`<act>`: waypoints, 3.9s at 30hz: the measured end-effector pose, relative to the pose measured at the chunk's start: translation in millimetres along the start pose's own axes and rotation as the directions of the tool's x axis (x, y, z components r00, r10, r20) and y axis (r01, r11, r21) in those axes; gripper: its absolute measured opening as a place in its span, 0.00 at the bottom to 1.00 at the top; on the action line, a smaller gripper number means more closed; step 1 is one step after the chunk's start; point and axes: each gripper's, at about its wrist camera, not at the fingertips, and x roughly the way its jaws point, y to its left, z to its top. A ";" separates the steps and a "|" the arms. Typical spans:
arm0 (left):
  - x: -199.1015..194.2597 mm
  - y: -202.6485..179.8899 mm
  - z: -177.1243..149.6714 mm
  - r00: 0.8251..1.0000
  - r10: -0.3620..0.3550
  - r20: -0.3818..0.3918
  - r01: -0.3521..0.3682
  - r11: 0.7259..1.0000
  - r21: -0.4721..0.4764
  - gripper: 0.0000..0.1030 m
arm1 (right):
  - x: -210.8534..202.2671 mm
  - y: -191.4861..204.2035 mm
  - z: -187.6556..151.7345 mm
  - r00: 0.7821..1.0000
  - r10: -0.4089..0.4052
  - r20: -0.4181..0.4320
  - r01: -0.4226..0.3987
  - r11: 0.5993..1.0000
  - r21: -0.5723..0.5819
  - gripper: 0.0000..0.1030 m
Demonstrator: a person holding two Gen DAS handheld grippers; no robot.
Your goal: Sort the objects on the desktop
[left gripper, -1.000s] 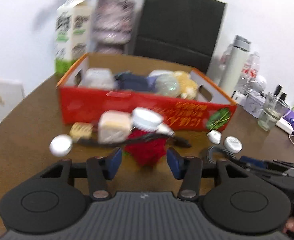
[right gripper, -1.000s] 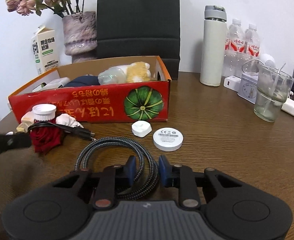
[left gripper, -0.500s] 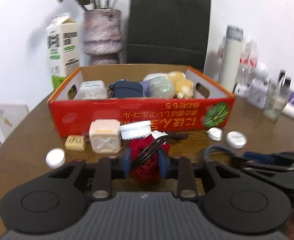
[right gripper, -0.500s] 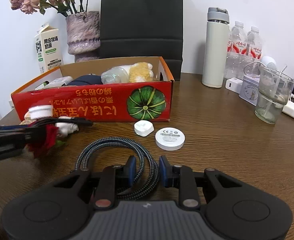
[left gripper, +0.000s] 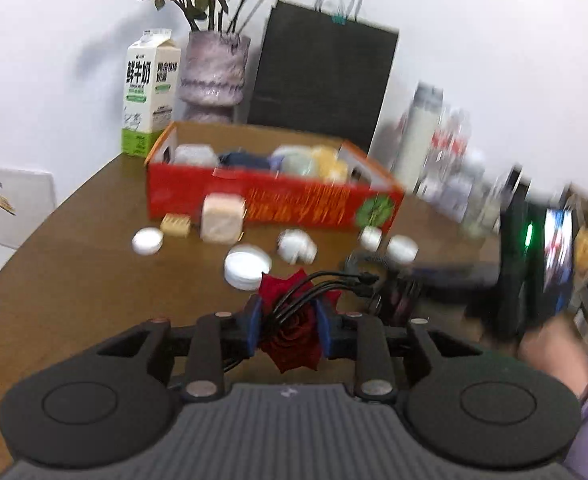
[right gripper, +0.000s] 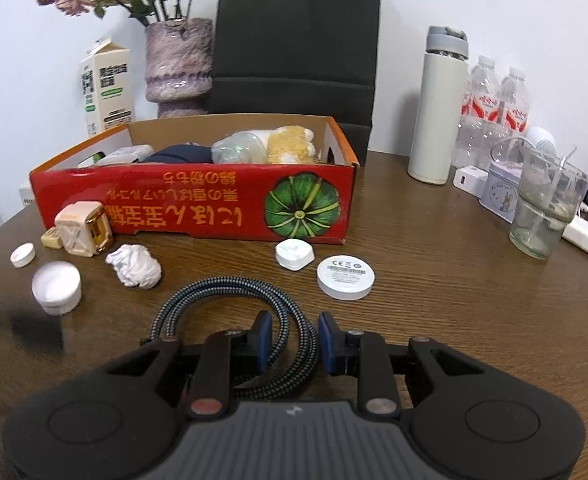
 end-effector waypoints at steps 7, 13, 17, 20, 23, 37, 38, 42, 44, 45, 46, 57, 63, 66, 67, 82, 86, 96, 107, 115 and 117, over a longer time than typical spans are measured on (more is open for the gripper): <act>-4.9 4.7 -29.1 0.999 0.024 -0.044 -0.021 0.997 0.069 0.48 | -6.6 1.6 -3.4 0.999 0.039 0.009 -0.039 0.999 -0.006 0.23; -28.6 37.8 -46.8 0.996 -0.039 -0.077 0.044 0.997 0.061 0.58 | -10.3 -2.5 -7.3 0.999 0.037 0.007 -0.037 0.999 0.011 0.23; -37.1 46.4 -45.1 0.998 -0.048 -0.049 0.052 0.995 0.084 0.57 | -10.0 -0.5 -7.4 0.999 0.032 0.006 -0.032 0.999 -0.001 0.23; -32.3 42.7 -48.3 0.998 -0.062 -0.015 0.064 0.974 0.216 0.55 | -9.8 -2.0 -7.3 0.999 0.037 0.005 -0.037 0.999 0.005 0.23; -14.1 36.6 -51.1 0.999 -0.014 -0.053 0.030 0.950 0.310 0.28 | -9.7 -2.0 -7.3 0.999 0.031 0.005 -0.031 0.999 -0.005 0.23; -59.4 37.8 -10.5 0.984 -0.098 0.148 0.080 0.989 0.121 0.06 | -41.0 3.2 0.9 0.990 0.056 0.131 -0.053 0.998 -0.031 0.19; -65.8 39.1 -2.2 0.978 -0.106 0.180 0.089 0.991 0.101 0.06 | -48.1 3.0 2.9 0.988 0.057 0.146 -0.054 0.998 -0.024 0.19; -73.9 40.4 38.1 0.958 -0.099 0.268 0.081 0.994 0.079 0.06 | -85.5 5.3 22.4 0.967 0.114 0.227 -0.110 0.993 -0.034 0.17; -69.9 38.8 65.0 0.948 -0.076 0.310 0.048 0.994 0.097 0.06 | -104.1 6.6 40.8 0.950 0.137 0.279 -0.127 0.990 -0.056 0.17; -68.6 38.4 76.8 0.941 -0.071 0.331 0.040 0.994 0.101 0.06 | -111.4 6.4 52.0 0.941 0.144 0.305 -0.129 0.989 -0.067 0.17; -65.5 36.9 89.2 0.935 -0.073 0.348 0.039 0.994 0.103 0.06 | -118.0 5.7 64.5 0.931 0.144 0.335 -0.126 0.989 -0.075 0.17; 25.7 38.1 215.3 0.951 -0.038 0.307 0.039 0.999 0.003 0.06 | -79.8 -8.3 185.2 0.930 0.138 0.340 -0.114 0.989 -0.090 0.17; 111.3 57.9 207.0 0.975 0.091 0.203 -0.086 0.996 -0.035 0.06 | 8.9 -5.6 206.2 0.978 0.133 0.160 -0.124 0.990 -0.067 0.17; 155.1 79.9 192.7 0.989 0.096 0.114 -0.083 0.990 -0.115 0.06 | 60.7 -0.8 196.0 0.989 0.140 0.039 -0.138 0.990 -0.038 0.17; 167.6 86.3 188.8 0.993 0.072 0.096 -0.058 0.988 -0.140 0.06 | 76.8 0.6 192.2 0.989 0.147 -0.003 -0.147 0.989 -0.024 0.17; 164.0 84.6 179.3 0.994 0.103 0.040 -0.100 0.992 -0.077 0.66 | 100.2 -1.7 173.7 0.984 0.091 -0.151 -0.089 0.996 0.020 0.37; 135.7 71.0 180.7 0.965 0.262 0.006 -0.262 0.965 0.021 0.90 | 65.6 -4.3 176.2 0.994 0.085 -0.071 -0.085 0.996 0.004 0.83; 33.9 71.6 84.2 0.982 0.179 0.056 -0.177 0.984 -0.031 1.00 | -38.8 -13.9 77.1 0.996 0.012 0.085 -0.012 1.000 -0.001 0.92; -23.9 67.9 -40.8 0.998 0.055 0.025 -0.055 0.998 -0.001 1.00 | -101.9 10.6 -44.2 0.996 0.079 0.038 -0.081 0.995 0.061 0.94; -32.5 64.6 -56.1 0.996 0.063 0.056 -0.063 0.998 0.005 1.00 | -112.7 25.2 -65.6 0.995 0.088 0.038 -0.090 0.995 0.043 1.00; -30.2 67.2 -55.6 0.998 0.045 0.040 -0.045 0.999 -0.010 1.00 | -115.4 22.2 -70.7 0.992 0.116 0.045 -0.120 0.990 0.079 1.00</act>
